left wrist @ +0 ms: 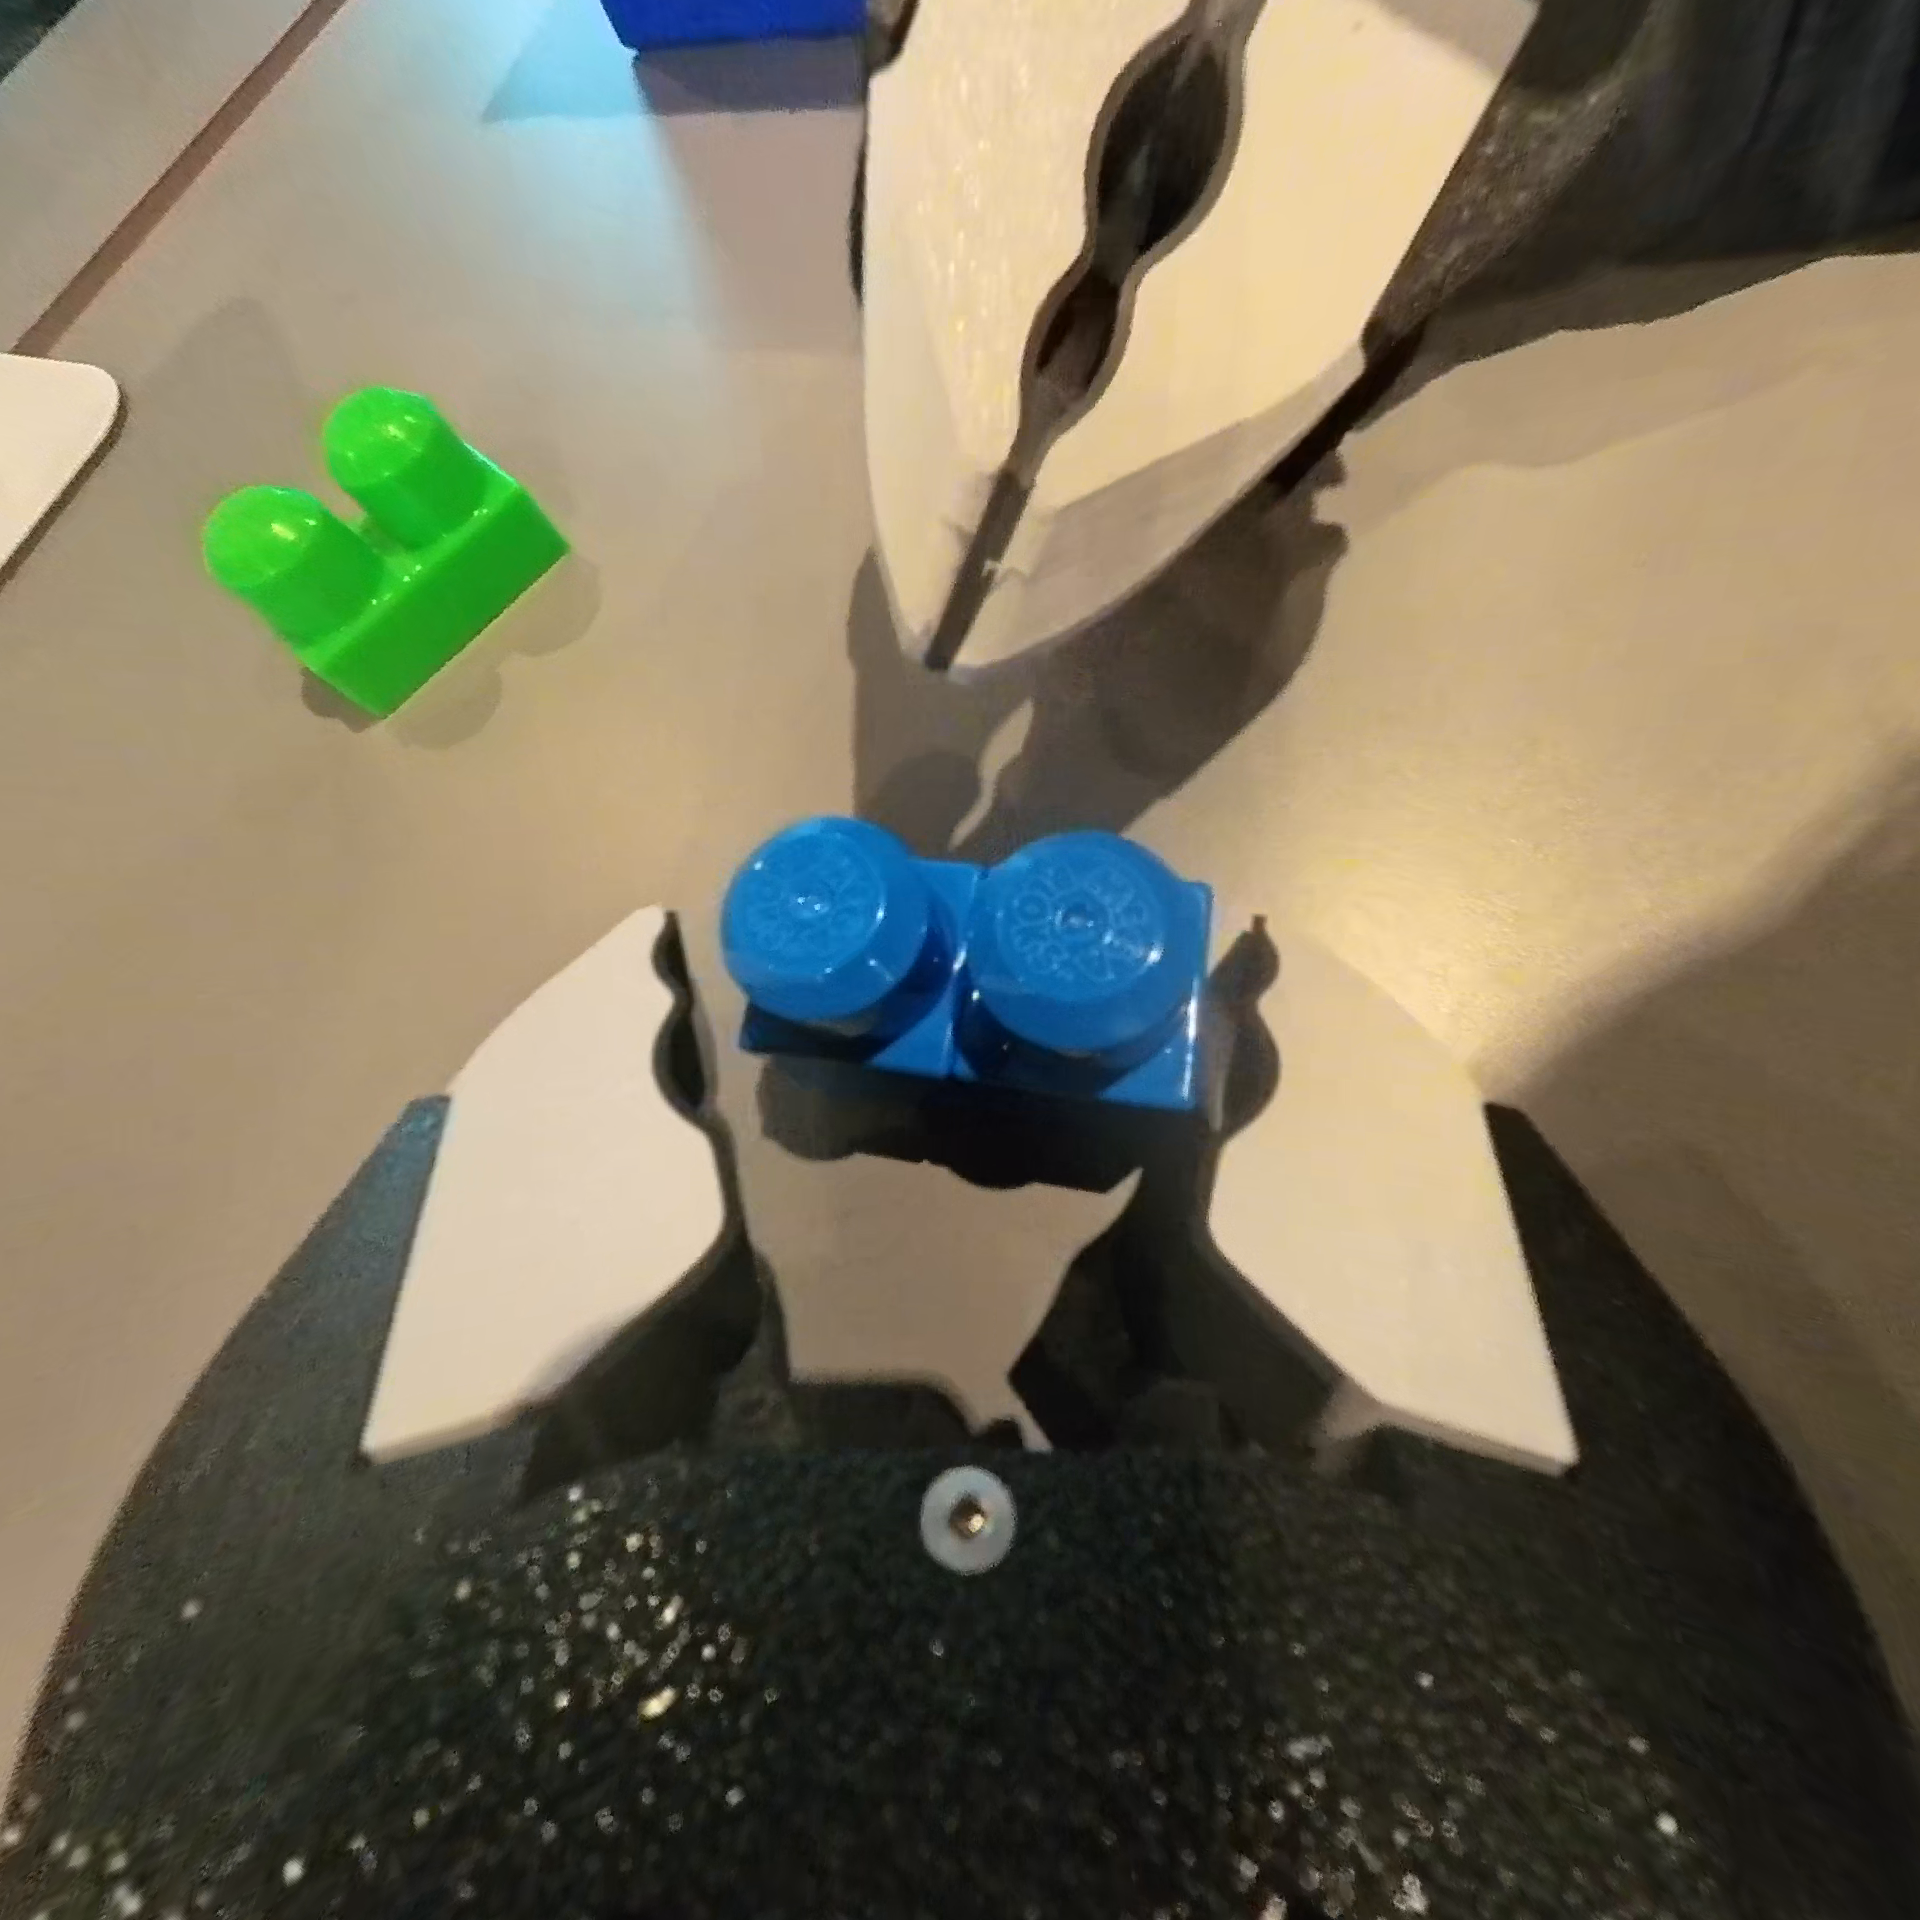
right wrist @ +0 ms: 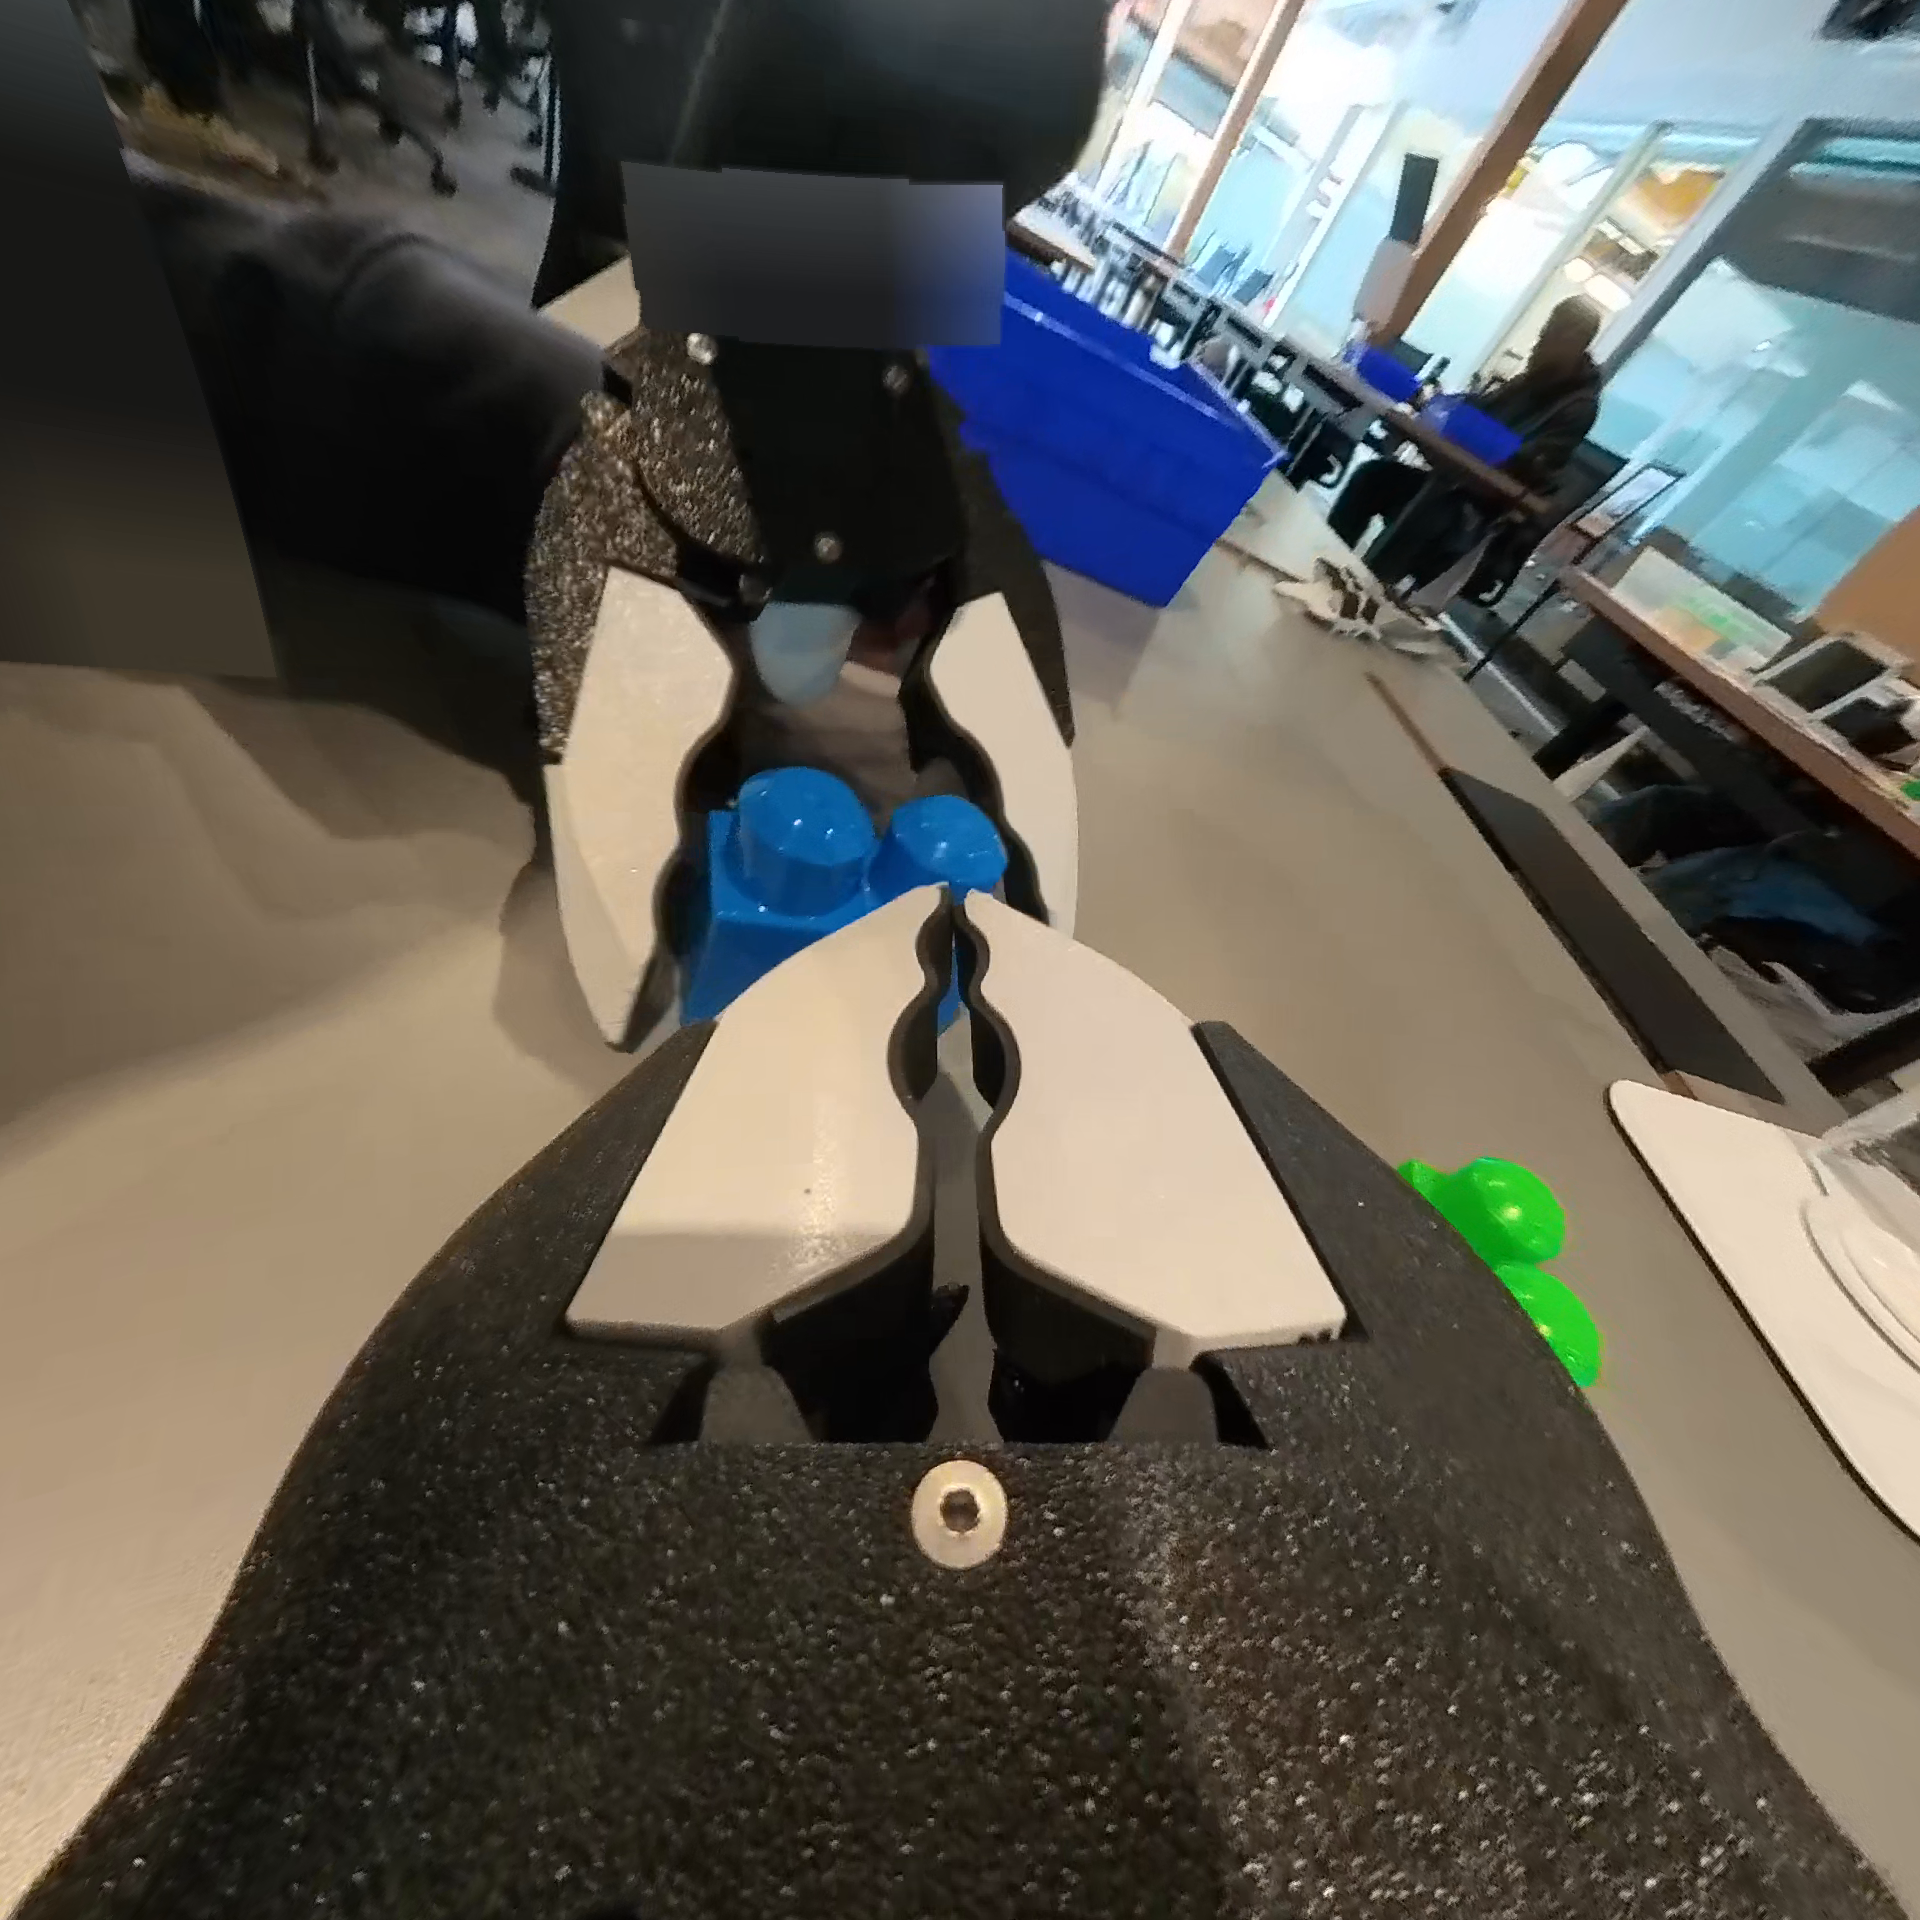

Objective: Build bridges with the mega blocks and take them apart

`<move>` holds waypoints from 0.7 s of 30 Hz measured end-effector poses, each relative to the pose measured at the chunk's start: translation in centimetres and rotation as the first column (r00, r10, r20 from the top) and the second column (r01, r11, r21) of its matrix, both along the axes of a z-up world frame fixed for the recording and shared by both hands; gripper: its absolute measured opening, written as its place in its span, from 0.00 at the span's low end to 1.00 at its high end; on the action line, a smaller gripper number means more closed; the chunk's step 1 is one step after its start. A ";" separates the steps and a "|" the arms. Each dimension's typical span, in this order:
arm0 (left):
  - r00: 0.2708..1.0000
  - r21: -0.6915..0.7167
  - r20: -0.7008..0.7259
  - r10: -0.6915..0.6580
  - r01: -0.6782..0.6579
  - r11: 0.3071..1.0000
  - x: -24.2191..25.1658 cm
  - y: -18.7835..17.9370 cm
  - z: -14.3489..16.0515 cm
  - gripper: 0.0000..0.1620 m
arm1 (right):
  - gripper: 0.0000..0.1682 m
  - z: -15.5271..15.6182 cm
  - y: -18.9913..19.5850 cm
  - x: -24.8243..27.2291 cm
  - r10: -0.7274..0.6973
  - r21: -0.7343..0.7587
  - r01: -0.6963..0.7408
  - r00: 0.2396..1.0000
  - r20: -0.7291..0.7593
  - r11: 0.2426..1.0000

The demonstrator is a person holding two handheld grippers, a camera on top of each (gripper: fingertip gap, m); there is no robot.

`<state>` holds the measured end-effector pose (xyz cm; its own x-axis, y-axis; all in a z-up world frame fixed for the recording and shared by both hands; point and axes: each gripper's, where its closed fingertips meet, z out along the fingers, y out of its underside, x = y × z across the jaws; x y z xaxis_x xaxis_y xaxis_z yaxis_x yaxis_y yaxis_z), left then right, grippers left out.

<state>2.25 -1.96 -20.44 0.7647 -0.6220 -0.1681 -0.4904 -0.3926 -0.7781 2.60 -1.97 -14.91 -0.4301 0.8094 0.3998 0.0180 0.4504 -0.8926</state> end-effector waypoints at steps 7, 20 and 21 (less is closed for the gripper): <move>0.997 -0.036 0.072 0.009 -0.007 0.999 -0.9 -0.7 0.3 0.68 | 0.00 1.2 0.9 0.2 -0.020 -0.100 0.015 0.999 -0.042 0.995; 0.988 -0.147 0.129 -0.091 0.109 0.983 -1.0 -1.8 -0.5 0.68 | 0.00 1.5 1.0 0.2 -0.021 -0.135 0.014 0.999 -0.049 0.991; 0.987 -0.155 0.124 -0.101 0.120 0.981 -0.9 -1.9 -0.6 0.68 | 0.00 1.5 1.0 0.2 -0.022 -0.138 0.015 0.999 -0.050 0.990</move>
